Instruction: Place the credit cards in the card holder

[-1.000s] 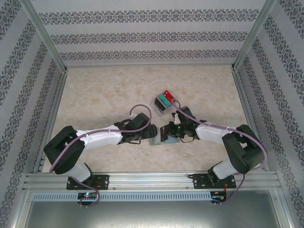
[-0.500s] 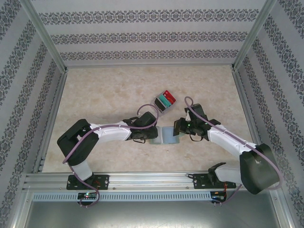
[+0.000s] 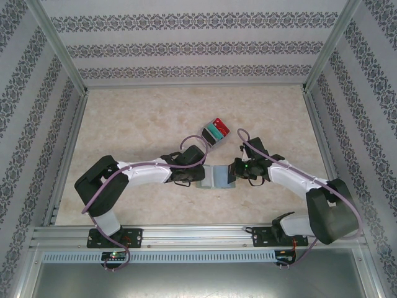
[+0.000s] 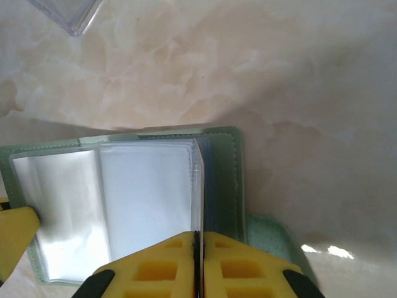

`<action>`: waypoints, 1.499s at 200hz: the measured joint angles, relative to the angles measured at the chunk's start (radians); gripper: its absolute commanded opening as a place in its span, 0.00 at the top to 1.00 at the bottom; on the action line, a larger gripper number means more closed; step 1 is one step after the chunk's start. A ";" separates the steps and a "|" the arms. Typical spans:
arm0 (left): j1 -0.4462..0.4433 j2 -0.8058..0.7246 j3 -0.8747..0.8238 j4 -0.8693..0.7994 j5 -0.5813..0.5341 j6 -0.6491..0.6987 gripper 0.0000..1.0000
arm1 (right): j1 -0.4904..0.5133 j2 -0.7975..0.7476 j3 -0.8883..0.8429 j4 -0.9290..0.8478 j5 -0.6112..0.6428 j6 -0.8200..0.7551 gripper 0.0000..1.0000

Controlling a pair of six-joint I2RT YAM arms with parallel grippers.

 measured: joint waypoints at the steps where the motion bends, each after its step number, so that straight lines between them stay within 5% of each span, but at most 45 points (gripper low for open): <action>1: 0.000 0.000 0.000 0.000 0.000 0.000 0.77 | 0.001 0.001 0.000 0.001 -0.001 0.000 0.91; 168: 0.000 0.000 0.000 -0.015 -0.002 0.007 0.87 | 0.083 0.143 0.066 0.145 -0.106 0.038 0.91; 300: 0.000 0.000 -0.004 -0.013 -0.010 -0.006 0.88 | 0.165 0.099 0.108 0.179 -0.234 0.098 0.91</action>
